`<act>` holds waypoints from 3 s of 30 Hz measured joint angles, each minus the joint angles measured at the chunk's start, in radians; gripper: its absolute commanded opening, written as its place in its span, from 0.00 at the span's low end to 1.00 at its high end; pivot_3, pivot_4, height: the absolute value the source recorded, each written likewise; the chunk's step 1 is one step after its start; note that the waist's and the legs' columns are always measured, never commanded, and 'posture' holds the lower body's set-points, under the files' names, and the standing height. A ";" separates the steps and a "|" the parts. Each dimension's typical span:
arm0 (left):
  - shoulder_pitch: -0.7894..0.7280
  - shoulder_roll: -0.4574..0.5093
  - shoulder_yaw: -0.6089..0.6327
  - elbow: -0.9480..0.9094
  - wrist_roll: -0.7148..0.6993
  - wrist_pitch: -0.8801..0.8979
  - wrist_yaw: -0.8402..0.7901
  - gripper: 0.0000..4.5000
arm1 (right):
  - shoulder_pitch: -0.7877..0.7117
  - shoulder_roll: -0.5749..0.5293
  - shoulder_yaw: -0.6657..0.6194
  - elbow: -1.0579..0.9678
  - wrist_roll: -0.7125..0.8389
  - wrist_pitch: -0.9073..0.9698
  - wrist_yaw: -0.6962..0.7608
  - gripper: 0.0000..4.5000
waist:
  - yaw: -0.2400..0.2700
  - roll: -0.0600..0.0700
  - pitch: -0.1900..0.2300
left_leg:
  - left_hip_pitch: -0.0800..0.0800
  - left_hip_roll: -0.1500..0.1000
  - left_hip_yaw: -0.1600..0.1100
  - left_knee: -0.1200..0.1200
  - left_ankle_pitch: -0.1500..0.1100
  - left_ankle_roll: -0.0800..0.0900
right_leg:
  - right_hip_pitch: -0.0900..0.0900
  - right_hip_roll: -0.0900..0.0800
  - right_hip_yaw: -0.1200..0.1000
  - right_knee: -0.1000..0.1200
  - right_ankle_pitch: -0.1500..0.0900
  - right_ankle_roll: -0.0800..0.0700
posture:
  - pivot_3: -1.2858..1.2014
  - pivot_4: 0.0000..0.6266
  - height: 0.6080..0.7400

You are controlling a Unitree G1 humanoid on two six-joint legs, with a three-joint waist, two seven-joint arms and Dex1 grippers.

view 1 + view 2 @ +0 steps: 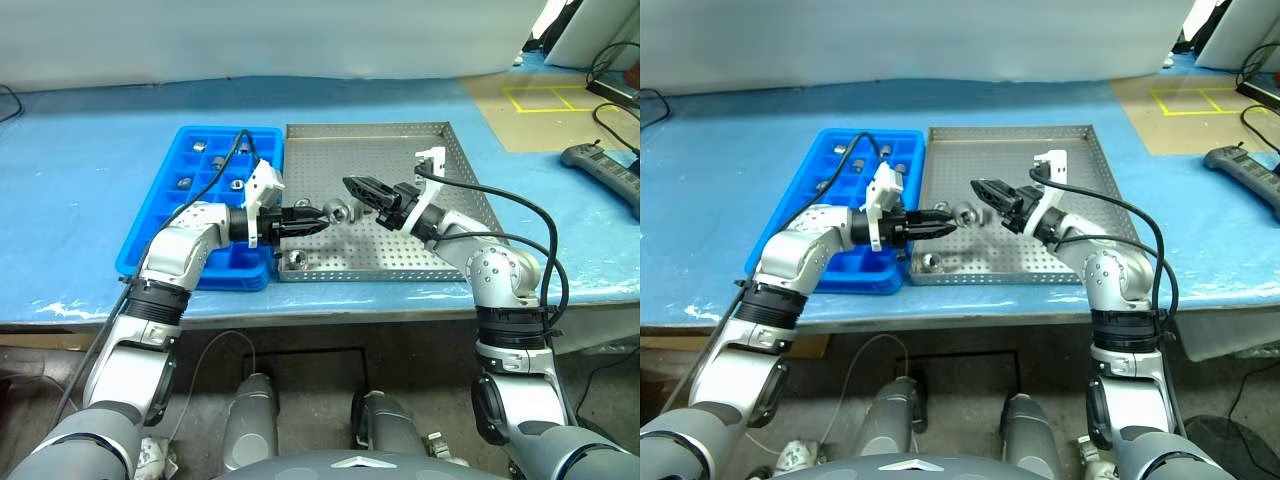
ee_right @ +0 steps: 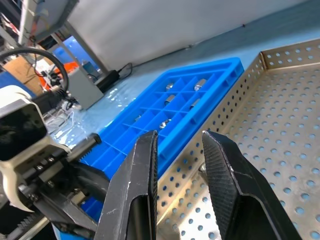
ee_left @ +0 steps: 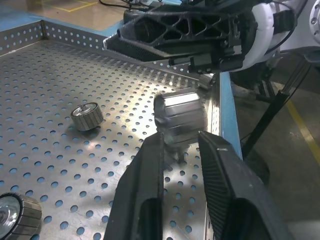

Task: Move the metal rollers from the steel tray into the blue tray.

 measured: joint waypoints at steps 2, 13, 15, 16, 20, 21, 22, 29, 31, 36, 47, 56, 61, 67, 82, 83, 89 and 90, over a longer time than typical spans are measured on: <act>0.000 0.000 0.000 0.000 0.001 -0.009 -0.001 0.18 | 0.002 0.005 0.001 0.001 -0.004 0.000 0.000 0.31 | 0.000 0.000 0.000 | 0.000 0.000 0.000 0.000 0.000 0.000 | 0.000 0.000 0.000 0.000 0.000 0.000 | 0.48 0.24 1.00; 0.000 -0.009 -0.004 0.014 0.006 -0.035 0.004 0.18 | -0.007 0.008 0.000 0.025 -0.027 -0.022 0.002 0.31 | 0.000 0.000 0.000 | 0.000 0.000 0.000 0.000 0.000 0.000 | 0.000 0.000 0.000 0.000 0.000 0.000 | 0.48 0.24 1.00; -0.004 -0.009 -0.004 0.027 0.017 -0.045 0.005 0.18 | -0.001 -0.016 0.019 0.014 -0.030 -0.017 0.037 0.31 | 0.001 0.000 0.000 | 0.000 0.000 0.000 0.000 0.000 0.000 | 0.000 0.000 0.000 0.000 0.000 0.000 | 0.48 0.24 1.00; -0.006 -0.008 -0.004 0.036 0.020 -0.049 0.005 0.18 | 0.005 -0.031 0.033 0.003 -0.031 -0.014 0.056 0.31 | 0.001 0.000 0.000 | 0.000 0.000 0.000 0.000 0.000 0.000 | 0.000 0.000 0.000 0.000 0.000 0.000 | 0.48 0.24 1.00; -0.021 0.017 -0.004 0.081 0.030 -0.067 -0.016 0.18 | 0.043 -0.170 0.165 -0.082 -0.088 -0.033 0.213 0.35 | 0.001 0.000 0.000 | 0.000 0.000 -0.001 0.000 0.000 0.000 | 0.001 0.000 0.000 0.000 0.000 0.000 | 0.48 0.24 1.00; -0.026 0.028 -0.005 0.090 0.036 -0.074 -0.029 0.18 | 0.043 -0.214 0.204 -0.089 -0.119 -0.052 0.259 0.40 | 0.001 0.000 0.000 | 0.000 0.000 -0.001 0.001 0.000 0.000 | 0.001 0.000 0.000 0.000 0.000 0.000 | 0.48 0.24 1.00; -0.028 0.038 -0.004 0.094 0.040 -0.078 -0.037 0.18 | 0.043 -0.240 0.225 -0.092 -0.136 -0.064 0.289 0.45 | 0.001 0.000 0.000 | 0.001 0.000 -0.001 0.001 0.000 0.000 | 0.001 0.000 0.000 0.000 0.000 0.000 | 0.48 0.24 1.00; -0.045 0.051 -0.003 0.121 0.041 -0.086 -0.061 0.18 | 0.003 -0.342 0.449 -0.004 -0.328 -0.236 0.535 0.97 | 0.001 0.000 0.000 | 0.001 0.000 -0.002 0.002 -0.002 0.004 | 0.001 0.000 0.000 0.002 0.000 0.000 | 0.49 0.24 1.00; -0.040 0.052 -0.002 0.109 0.041 -0.085 -0.057 0.18 | -0.037 -0.329 0.476 0.069 -0.369 -0.285 0.570 0.99 | 0.001 0.000 0.000 | 0.001 0.000 -0.001 0.004 -0.003 0.004 | 0.001 -0.001 0.000 0.003 0.000 0.000 | 0.50 0.24 1.00; -0.015 0.053 -0.002 0.068 0.041 -0.070 -0.037 0.18 | -0.164 -0.299 0.511 0.239 -0.480 -0.416 0.639 0.99 | 0.001 0.000 0.000 | 0.001 0.000 -0.001 0.006 -0.003 0.005 | 0.000 -0.001 0.000 0.007 0.000 -0.001 | 0.51 0.24 1.00; 0.059 0.054 0.007 -0.025 0.031 -0.026 0.019 0.18 | -0.329 -0.192 0.528 0.565 -0.576 -0.540 0.786 0.99 | 0.005 0.000 0.000 | -0.001 0.001 -0.002 0.009 -0.003 0.006 | 0.000 -0.001 -0.001 0.010 -0.001 -0.002 | 0.53 0.24 1.00; 0.098 0.055 0.008 -0.099 0.017 0.006 0.065 0.18 | -0.427 -0.116 0.533 0.862 -0.706 -0.705 0.774 0.99 | 0.003 0.000 0.000 | 0.000 0.001 -0.002 0.010 -0.003 0.006 | -0.001 -0.001 -0.001 0.013 -0.002 -0.003 | 0.53 0.24 1.00; 0.103 0.046 0.008 -0.113 0.016 0.013 0.082 0.18 | -0.444 -0.108 0.533 0.930 -0.746 -0.747 0.800 0.99 | 0.004 0.000 0.000 | 0.000 0.001 -0.002 0.010 -0.004 0.006 | 0.000 -0.001 -0.001 0.013 -0.002 -0.003 | 0.53 0.24 1.00; 0.104 0.040 0.007 -0.114 0.015 0.013 0.088 0.18 | -0.445 -0.114 0.526 0.939 -0.765 -0.752 0.851 0.78 | 0.003 0.000 0.000 | -0.001 0.001 -0.003 0.010 -0.004 0.007 | -0.001 -0.001 -0.001 0.012 -0.003 -0.005 | 0.53 0.24 1.00; 0.099 0.020 0.007 -0.087 0.014 0.012 0.097 0.18 | -0.387 -0.122 0.490 0.783 -0.743 -0.661 0.895 0.39 | 0.003 0.000 0.000 | -0.001 0.001 -0.003 0.010 -0.004 0.008 | -0.001 0.000 -0.001 0.012 -0.003 -0.005 | 0.52 0.24 1.00; 0.098 0.019 0.007 -0.085 0.014 0.011 0.097 0.18 | -0.379 -0.130 0.488 0.752 -0.741 -0.648 0.897 0.39 | 0.003 0.000 0.000 | -0.001 0.001 -0.003 0.010 -0.004 0.008 | -0.001 0.000 -0.001 0.012 -0.003 -0.005 | 0.52 0.24 1.00; 0.095 0.009 0.006 -0.081 0.014 0.011 0.098 0.18 | -0.334 -0.178 0.446 0.534 -0.694 -0.508 0.886 0.39 | 0.004 0.000 0.000 | -0.001 0.001 -0.003 0.009 -0.004 0.008 | -0.001 0.000 -0.001 0.012 -0.003 -0.005 | 0.52 0.24 1.00; 0.095 0.008 0.006 -0.081 0.013 0.011 0.098 0.18 | -0.320 -0.199 0.434 0.474 -0.677 -0.472 0.885 0.39 | 0.007 0.000 0.000 | -0.001 0.001 -0.003 0.009 -0.004 0.008 | -0.001 0.000 -0.001 0.011 -0.003 -0.005 | 0.52 0.24 1.00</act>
